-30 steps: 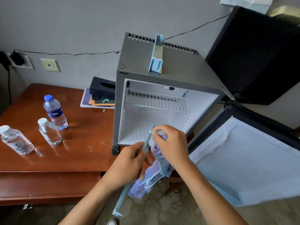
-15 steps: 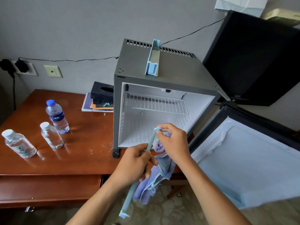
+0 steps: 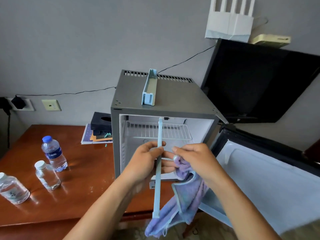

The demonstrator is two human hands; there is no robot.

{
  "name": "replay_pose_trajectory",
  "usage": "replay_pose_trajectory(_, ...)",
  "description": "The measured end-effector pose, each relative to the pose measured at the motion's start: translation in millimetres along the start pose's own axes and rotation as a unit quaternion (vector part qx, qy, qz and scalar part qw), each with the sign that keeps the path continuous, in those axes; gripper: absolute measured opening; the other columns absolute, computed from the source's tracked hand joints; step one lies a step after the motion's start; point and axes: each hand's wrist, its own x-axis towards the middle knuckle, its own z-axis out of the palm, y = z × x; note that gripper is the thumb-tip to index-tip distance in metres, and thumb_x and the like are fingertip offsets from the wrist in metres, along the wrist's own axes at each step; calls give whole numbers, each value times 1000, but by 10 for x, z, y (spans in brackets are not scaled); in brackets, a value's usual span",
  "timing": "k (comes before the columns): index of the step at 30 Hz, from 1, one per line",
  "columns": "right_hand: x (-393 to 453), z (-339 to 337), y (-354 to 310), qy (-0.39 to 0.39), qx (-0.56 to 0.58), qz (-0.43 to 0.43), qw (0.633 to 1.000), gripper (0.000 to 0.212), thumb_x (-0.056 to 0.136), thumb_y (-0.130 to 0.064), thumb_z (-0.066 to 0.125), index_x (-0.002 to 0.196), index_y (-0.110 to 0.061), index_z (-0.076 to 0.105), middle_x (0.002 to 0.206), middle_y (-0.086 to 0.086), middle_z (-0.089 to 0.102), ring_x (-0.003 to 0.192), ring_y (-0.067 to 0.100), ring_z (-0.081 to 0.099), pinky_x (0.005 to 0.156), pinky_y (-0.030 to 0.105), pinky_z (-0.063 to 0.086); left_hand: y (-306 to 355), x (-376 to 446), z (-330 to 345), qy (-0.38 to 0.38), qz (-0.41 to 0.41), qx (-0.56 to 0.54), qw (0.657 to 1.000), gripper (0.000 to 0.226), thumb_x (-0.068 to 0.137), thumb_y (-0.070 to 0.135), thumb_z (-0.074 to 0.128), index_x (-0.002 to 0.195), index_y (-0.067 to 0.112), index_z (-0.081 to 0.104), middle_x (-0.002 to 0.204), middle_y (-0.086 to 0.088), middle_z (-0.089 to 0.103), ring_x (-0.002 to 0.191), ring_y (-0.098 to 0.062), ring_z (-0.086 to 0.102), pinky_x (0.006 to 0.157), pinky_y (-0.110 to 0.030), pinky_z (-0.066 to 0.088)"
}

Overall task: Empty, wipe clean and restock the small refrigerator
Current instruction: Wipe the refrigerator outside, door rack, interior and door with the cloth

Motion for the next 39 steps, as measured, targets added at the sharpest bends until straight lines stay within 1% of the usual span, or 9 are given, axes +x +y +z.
replay_pose_trajectory(4,-88,-265,-239,33,30,-12,999,54,79,-59,74,90,-7,79,91,18,76,96,35,72,98,55,52,322,176,254,-2,42,77,996,20,107,8,44,118,-4,56,88,-15,77,79,-26,73,77,-35,60)
replay_pose_trajectory(7,-78,-397,-376,35,29,-23,999,73,71,-67,77,91,3,73,80,10,73,79,25,69,84,39,53,539,353,375,2,86,156,984,27,107,11,43,110,-4,65,99,-6,79,93,-27,70,80,-31,53)
replay_pose_trajectory(14,317,-256,-771,-27,151,-24,988,18,89,-12,73,97,4,77,94,23,73,86,24,64,82,34,47,991,807,541,10,98,214,972,29,106,14,48,92,4,72,110,-10,77,100,-27,73,78,-46,57)
replay_pose_trajectory(16,466,-252,-865,-25,158,-20,987,16,88,-11,75,97,3,78,95,24,75,87,26,68,88,39,51,1098,972,448,26,100,230,968,32,107,23,50,95,-1,68,108,-9,77,99,-32,73,88,-50,58)
replay_pose_trajectory(19,739,-320,-985,-10,148,19,989,33,74,-24,89,90,3,79,86,19,76,85,31,71,96,47,56,1316,1160,206,91,140,247,955,36,107,34,50,91,4,61,96,-11,75,76,-29,68,74,-38,58)
replay_pose_trajectory(24,1494,-392,-892,2,86,67,994,69,26,-50,94,81,-10,82,90,14,78,99,35,73,99,54,55,1663,1518,-261,262,227,531,773,18,92,18,51,85,14,68,82,-8,72,80,-35,68,70,-39,58)
replay_pose_trajectory(30,2047,-373,-762,-13,100,161,982,78,24,-42,96,85,3,78,97,18,77,100,35,73,99,53,53,2064,1927,-484,271,142,689,657,33,92,34,58,116,12,62,119,-13,61,102,-36,62,83,-42,54)
replay_pose_trajectory(34,1923,-288,-986,0,100,181,978,37,47,-24,90,69,-2,71,93,14,69,87,22,55,83,34,50,2130,2150,-640,195,77,636,742,21,90,22,66,86,2,67,77,-11,64,62,-23,57,54,-27,42)
replay_pose_trajectory(39,1915,-235,-1063,9,108,197,974,21,63,-12,83,72,1,70,88,21,64,81,27,56,73,37,46,2148,2148,-694,174,32,581,794,13,93,9,66,95,-3,64,80,-15,65,60,-22,64,44,-26,52)
